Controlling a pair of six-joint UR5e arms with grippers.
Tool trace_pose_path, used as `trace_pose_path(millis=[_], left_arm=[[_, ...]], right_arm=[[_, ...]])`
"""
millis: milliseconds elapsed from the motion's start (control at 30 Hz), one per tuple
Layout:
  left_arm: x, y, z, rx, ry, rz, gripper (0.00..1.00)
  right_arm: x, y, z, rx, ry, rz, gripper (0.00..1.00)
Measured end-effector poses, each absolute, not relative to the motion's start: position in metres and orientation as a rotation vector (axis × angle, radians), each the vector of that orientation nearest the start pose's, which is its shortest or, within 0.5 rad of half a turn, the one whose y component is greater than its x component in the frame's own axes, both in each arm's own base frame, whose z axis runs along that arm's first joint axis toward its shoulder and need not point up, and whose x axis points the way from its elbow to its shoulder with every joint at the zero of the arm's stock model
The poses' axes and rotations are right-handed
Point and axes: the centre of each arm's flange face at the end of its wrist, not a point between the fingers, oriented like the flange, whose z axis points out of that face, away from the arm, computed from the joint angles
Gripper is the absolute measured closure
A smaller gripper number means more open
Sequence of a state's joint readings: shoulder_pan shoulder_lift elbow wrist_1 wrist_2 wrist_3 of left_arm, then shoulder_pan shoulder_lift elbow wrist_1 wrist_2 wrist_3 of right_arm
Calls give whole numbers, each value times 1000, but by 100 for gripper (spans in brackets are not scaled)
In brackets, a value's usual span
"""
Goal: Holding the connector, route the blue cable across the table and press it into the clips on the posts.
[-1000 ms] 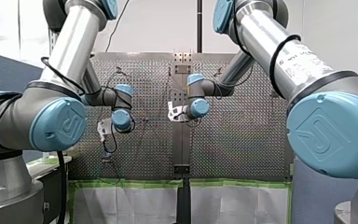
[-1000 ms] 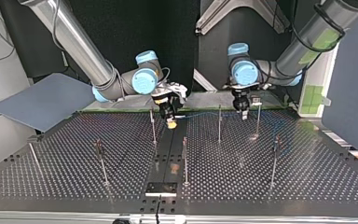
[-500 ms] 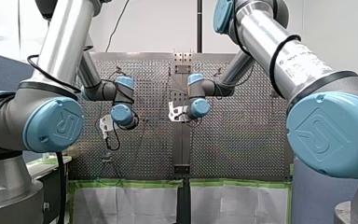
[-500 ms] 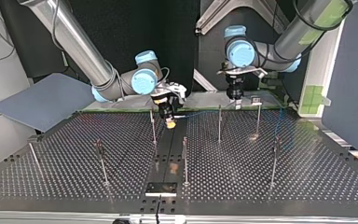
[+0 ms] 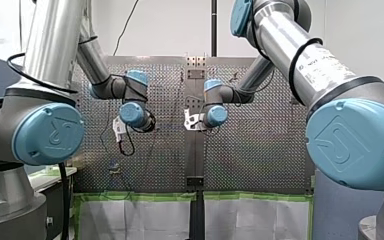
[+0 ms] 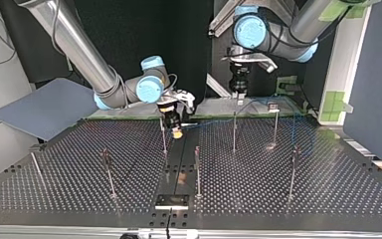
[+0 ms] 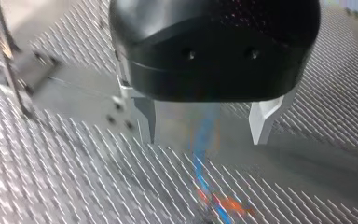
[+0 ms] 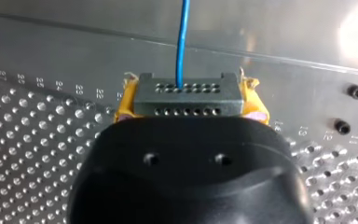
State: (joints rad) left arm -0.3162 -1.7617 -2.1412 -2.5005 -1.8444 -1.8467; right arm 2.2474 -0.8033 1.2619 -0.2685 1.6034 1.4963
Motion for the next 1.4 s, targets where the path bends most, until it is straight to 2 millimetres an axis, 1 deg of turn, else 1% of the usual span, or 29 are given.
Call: trace_pose_path(millis=[133, 233, 367, 467, 600, 800, 900, 1100, 1400], left_arm=[[391, -260, 225, -144, 1630, -291, 0], [391, -269, 232, -131, 1615, -324, 0], [394, -278, 230, -115, 1632, -332, 0], [399, -280, 225, -116, 1652, -312, 0], [408, -280, 218, -126, 1675, -273, 0], [420, -290, 210, -105, 1711, -246, 0], [428, -295, 210, -101, 1710, -247, 0], [445, -301, 222, -104, 1693, -247, 0], [469, -311, 211, -94, 1724, -204, 0]], right_arm=[[554, -486, 178, 1856, -839, 1472, 100], [556, -485, 178, 1859, -828, 1471, 100], [560, -480, 178, 1867, -816, 1482, 100], [562, -478, 178, 1873, -811, 1490, 100], [562, -478, 178, 1875, -810, 1492, 100], [561, -479, 178, 1872, -814, 1492, 100], [561, -480, 178, 1870, -815, 1491, 100], [560, -481, 179, 1868, -815, 1492, 100], [560, -482, 179, 1867, -817, 1492, 100]])
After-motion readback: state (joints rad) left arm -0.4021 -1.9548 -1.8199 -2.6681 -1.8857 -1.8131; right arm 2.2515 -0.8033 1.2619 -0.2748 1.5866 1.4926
